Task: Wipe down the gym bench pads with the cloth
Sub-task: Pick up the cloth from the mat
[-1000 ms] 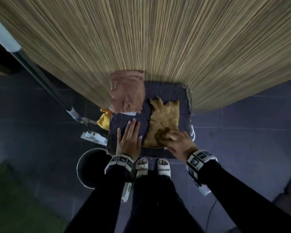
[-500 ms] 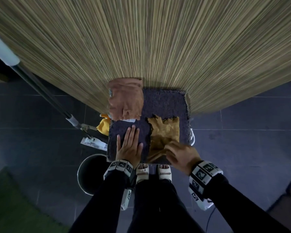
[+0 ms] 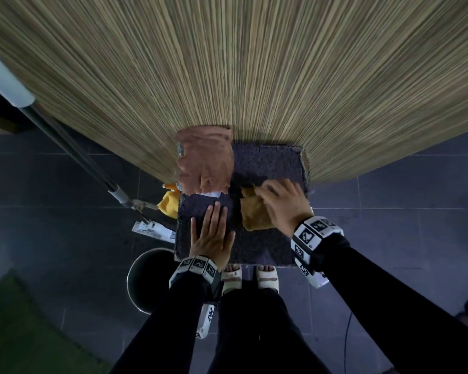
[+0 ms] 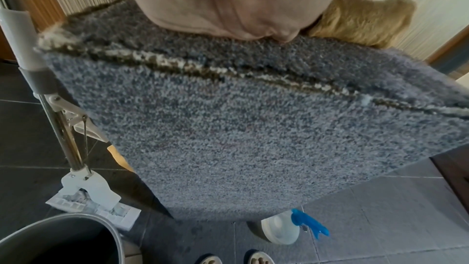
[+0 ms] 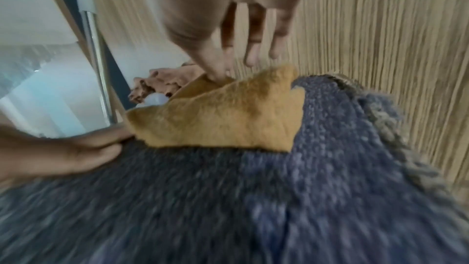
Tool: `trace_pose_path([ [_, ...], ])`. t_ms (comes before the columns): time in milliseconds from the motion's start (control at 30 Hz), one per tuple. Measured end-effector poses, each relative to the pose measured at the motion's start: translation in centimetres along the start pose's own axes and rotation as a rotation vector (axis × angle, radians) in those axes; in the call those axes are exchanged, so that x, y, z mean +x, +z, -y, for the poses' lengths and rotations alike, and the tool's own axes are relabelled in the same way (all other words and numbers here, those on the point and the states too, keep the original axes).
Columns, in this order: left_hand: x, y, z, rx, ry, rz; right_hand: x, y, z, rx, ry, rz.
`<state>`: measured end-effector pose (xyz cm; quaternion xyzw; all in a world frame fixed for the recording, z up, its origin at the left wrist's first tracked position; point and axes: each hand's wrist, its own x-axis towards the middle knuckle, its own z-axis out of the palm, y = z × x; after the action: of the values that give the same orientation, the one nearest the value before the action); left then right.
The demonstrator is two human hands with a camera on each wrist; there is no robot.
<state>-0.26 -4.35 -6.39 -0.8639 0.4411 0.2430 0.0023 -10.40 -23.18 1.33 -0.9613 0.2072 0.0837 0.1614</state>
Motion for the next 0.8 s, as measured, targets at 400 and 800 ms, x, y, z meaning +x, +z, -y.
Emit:
trace_pose_path([
  [400,-0.2,-0.5,0.0,-0.037,0.0,0.046,-0.8,3.3,0.4,-0.074,0.059,0.28],
  [800,-3.3,-6.8,-2.2,-0.39,-0.029,0.131,-5.3,-2.2,0.4,0.512,0.566,0.167],
])
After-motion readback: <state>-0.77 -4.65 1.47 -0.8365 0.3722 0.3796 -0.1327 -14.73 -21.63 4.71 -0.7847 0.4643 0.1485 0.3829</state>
